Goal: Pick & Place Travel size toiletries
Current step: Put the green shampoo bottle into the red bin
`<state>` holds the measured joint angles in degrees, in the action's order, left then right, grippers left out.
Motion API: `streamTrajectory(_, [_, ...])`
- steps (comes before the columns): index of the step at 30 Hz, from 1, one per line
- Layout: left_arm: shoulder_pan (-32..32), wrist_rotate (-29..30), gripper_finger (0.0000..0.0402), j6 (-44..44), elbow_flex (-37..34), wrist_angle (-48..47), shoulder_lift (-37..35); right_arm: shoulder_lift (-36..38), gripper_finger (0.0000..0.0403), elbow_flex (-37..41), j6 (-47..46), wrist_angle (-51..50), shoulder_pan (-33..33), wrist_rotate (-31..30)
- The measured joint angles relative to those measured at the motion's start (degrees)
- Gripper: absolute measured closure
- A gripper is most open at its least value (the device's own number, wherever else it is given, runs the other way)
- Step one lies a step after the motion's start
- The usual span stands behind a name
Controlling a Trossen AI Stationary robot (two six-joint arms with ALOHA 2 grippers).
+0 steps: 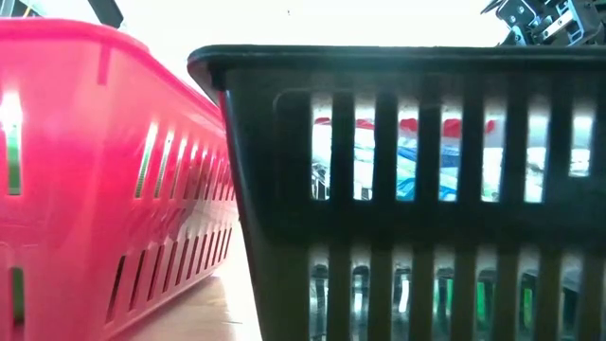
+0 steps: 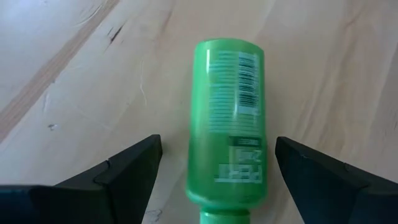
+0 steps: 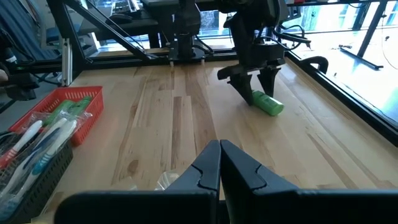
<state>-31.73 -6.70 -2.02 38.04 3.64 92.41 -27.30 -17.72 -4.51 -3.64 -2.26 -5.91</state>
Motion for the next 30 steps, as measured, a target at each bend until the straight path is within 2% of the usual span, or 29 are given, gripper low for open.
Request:
streamTrajectory(15, [2.29,4.82,0.0089,3.11,0.0,-0.53,0.12,0.02,0.0401,0.0,0.0,-0.01,0.0,0.04])
streamTrajectory(22, [2.96,5.04,0.0089,3.08,-0.02,-0.61,0.12,0.02,0.0401,0.0,0.0,0.0,0.02,0.04])
streamTrajectory(25, [2.86,4.91,0.0098,3.08,-0.04,-0.61,0.12,0.02,0.0401,0.0,0.0,0.0,0.02,0.04])
streamTrajectory(30, [2.86,4.92,0.0135,3.06,-0.07,-0.63,0.12,0.0,0.0401,0.0,0.0,0.0,0.01,0.04])
